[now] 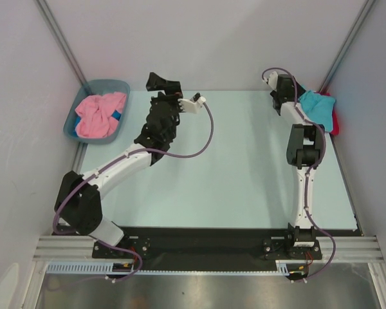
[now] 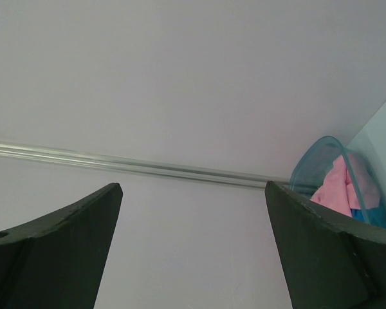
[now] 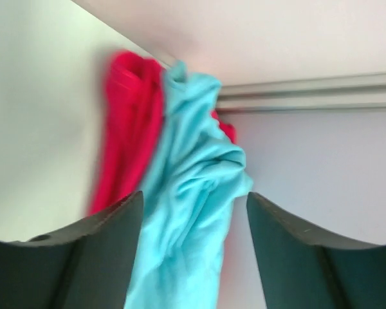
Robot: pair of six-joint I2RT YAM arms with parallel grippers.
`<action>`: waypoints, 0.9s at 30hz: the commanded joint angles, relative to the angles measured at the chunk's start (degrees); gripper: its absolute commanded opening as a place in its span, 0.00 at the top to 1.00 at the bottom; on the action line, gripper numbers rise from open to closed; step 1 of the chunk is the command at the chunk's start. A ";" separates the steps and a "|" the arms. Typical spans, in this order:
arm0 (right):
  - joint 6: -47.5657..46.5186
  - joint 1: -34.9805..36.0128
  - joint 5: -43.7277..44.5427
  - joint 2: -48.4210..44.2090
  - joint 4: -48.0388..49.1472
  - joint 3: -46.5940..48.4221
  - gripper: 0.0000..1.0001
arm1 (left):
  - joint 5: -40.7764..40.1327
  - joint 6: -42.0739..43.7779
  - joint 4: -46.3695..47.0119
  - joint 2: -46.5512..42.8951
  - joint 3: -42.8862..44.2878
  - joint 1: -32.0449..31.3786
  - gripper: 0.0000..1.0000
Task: Fold and stack the t-shirts
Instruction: Reset both grippers
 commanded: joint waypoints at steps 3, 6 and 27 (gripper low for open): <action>12.42 0.35 -4.33 -9.89 -12.66 3.12 0.27 | 1.45 2.33 4.21 0.95 3.73 -0.55 0.00; 29.63 0.44 -11.43 -12.71 -32.95 13.92 0.27 | 0.49 0.41 3.53 1.65 4.78 -0.55 0.00; 52.97 4.48 -44.33 -41.98 -40.48 9.04 0.00 | 16.48 -65.95 -47.55 -2.20 18.40 10.26 0.00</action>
